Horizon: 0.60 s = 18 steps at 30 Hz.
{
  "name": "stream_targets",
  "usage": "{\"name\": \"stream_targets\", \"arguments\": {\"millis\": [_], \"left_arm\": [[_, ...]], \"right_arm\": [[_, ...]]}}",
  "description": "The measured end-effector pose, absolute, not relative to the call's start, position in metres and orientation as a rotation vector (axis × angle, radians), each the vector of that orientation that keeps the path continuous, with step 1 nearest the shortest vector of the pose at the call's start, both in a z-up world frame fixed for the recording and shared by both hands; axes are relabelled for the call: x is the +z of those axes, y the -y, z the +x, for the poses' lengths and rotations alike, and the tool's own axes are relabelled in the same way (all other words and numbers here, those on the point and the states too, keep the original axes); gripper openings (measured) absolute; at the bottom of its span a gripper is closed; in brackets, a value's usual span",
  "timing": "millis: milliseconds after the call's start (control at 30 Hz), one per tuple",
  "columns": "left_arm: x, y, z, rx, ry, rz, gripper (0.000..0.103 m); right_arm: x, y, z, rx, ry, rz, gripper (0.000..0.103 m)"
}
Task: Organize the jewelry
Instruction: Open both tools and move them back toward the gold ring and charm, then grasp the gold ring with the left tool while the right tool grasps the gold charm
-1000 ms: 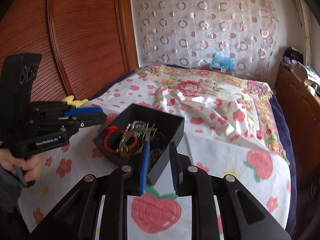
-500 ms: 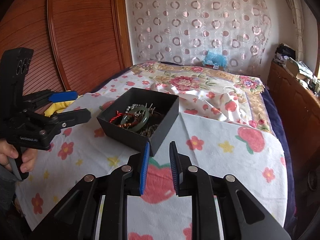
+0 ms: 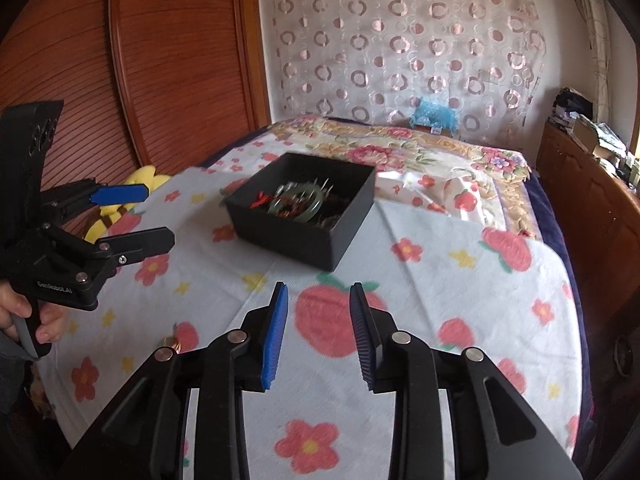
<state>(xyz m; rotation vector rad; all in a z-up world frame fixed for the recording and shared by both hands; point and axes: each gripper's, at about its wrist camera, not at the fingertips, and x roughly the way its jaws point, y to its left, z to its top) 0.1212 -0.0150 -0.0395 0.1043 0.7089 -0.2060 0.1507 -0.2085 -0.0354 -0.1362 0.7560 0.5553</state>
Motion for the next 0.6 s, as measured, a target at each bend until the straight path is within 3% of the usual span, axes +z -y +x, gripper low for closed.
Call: {"name": "stream_targets", "arguments": {"millis": [600], "left_arm": [[-0.087,0.009,0.078,-0.246,-0.843,0.11,0.091]], "right_arm": [[-0.087,0.16,0.132,0.657,-0.901,-0.231,0.034]]}}
